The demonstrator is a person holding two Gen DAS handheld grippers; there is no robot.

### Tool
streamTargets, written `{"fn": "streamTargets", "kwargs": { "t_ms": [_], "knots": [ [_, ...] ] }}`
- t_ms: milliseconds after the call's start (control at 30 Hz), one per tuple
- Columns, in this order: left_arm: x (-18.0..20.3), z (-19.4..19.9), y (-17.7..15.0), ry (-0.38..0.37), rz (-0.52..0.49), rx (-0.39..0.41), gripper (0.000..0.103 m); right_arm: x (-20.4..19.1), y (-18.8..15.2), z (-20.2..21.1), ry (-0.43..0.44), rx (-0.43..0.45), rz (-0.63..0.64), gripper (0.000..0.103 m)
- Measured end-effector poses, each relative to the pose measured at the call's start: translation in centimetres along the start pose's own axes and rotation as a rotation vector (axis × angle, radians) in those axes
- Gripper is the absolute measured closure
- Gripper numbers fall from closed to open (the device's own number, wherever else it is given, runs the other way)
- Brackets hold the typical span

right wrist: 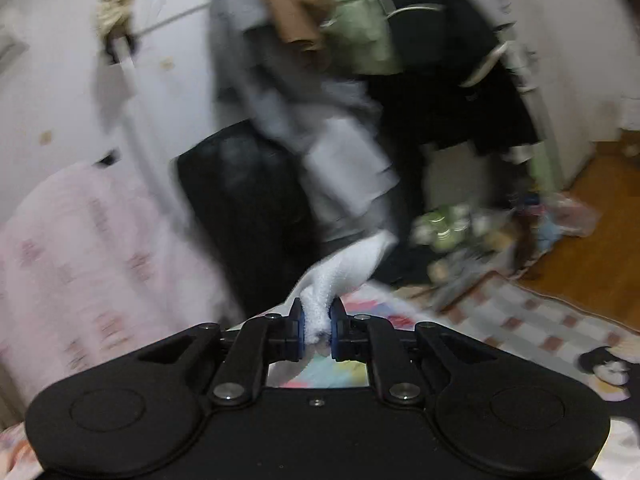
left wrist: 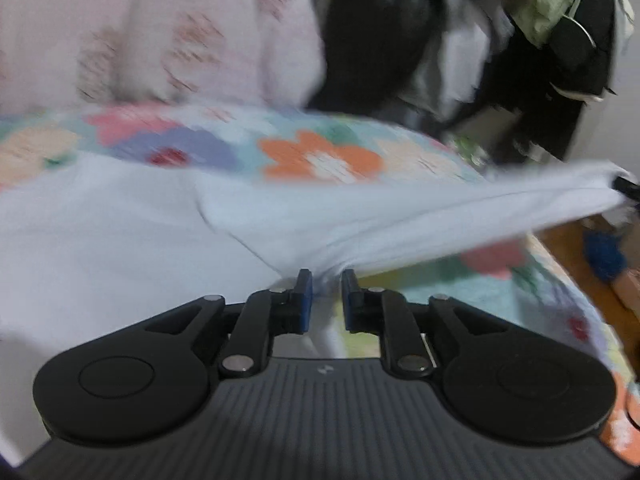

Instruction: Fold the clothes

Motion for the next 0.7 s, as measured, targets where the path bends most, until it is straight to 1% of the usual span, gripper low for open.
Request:
{"fn": "streamTargets", "kwargs": {
  "t_ms": [33, 67, 100, 133, 167, 200, 233, 267, 333, 400, 467, 533, 567, 667, 700],
  "knots": [
    [1.0, -0.8, -0.4, 0.027, -0.06, -0.049, 0.073, 1.4, -0.2, -0.6, -0.032, -0.018, -0.043, 0.073],
    [1.8, -1.3, -0.8, 0.059, -0.116, -0.07, 0.065, 3.1, -0.9, -1.3, -0.083, -0.056, -0.09, 0.055],
    [2.5, -1.8, -1.3, 0.092, -0.169, -0.084, 0.062, 4.9, -1.8, -1.7, -0.141, -0.094, -0.133, 0.051],
    [2.9, -1.9, -1.7, 0.113, -0.197, -0.079, 0.062, 6.5, -2.8, -1.8, -0.198, -0.122, -0.167, 0.051],
    [3.3, -1.9, -2.0, 0.13, -0.219, -0.069, 0.062, 7.9, -3.7, -1.5, -0.218, -0.138, -0.199, 0.051],
    [3.7, -2.0, -2.2, 0.147, -0.24, -0.06, 0.06, 9.0, -4.4, -1.3, -0.219, -0.157, -0.238, 0.051],
    [3.8, -1.9, -2.4, 0.155, -0.237, -0.056, 0.058, 9.9, -4.9, -1.1, -0.214, -0.18, -0.28, 0.051],
    [3.8, -1.9, -2.4, 0.157, -0.222, -0.059, 0.056, 10.5, -5.4, -0.9, -0.209, -0.194, -0.325, 0.051],
    [3.5, -1.7, -2.5, 0.164, -0.173, -0.072, 0.056, 11.3, -5.9, -0.1, -0.199, -0.186, -0.418, 0.051],
    [3.5, -1.2, -2.6, 0.141, -0.143, -0.094, 0.057, 11.4, -5.9, 0.3, -0.175, -0.17, -0.484, 0.05],
    [3.5, -0.4, -2.7, 0.096, -0.128, -0.099, 0.058, 11.4, -6.0, 0.5, -0.145, -0.165, -0.548, 0.049],
    [3.7, 0.2, -3.0, 0.075, -0.146, -0.097, 0.058, 11.2, -6.5, 0.4, -0.115, -0.172, -0.6, 0.049],
    [3.8, 0.5, -3.2, 0.077, -0.155, -0.096, 0.058, 11.1, -6.8, 0.1, -0.101, -0.173, -0.609, 0.049],
    [3.4, 1.6, -3.6, 0.084, -0.166, -0.088, 0.059, 10.4, -7.5, -1.6, -0.069, -0.166, -0.541, 0.049],
    [3.0, 2.2, -3.7, 0.087, -0.161, -0.084, 0.059, 9.9, -7.6, -2.3, -0.054, -0.171, -0.487, 0.054]
  ]
}}
Point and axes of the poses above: each gripper's, at about its wrist camera, not at the fingertips, and z roughly against the way its jaws point, x to its right, y to its top, the point moved 5 cm from there along -z, roughly the way its jaws point, and after that the axes turned 15 degrees about y, right-handed, at the moved point
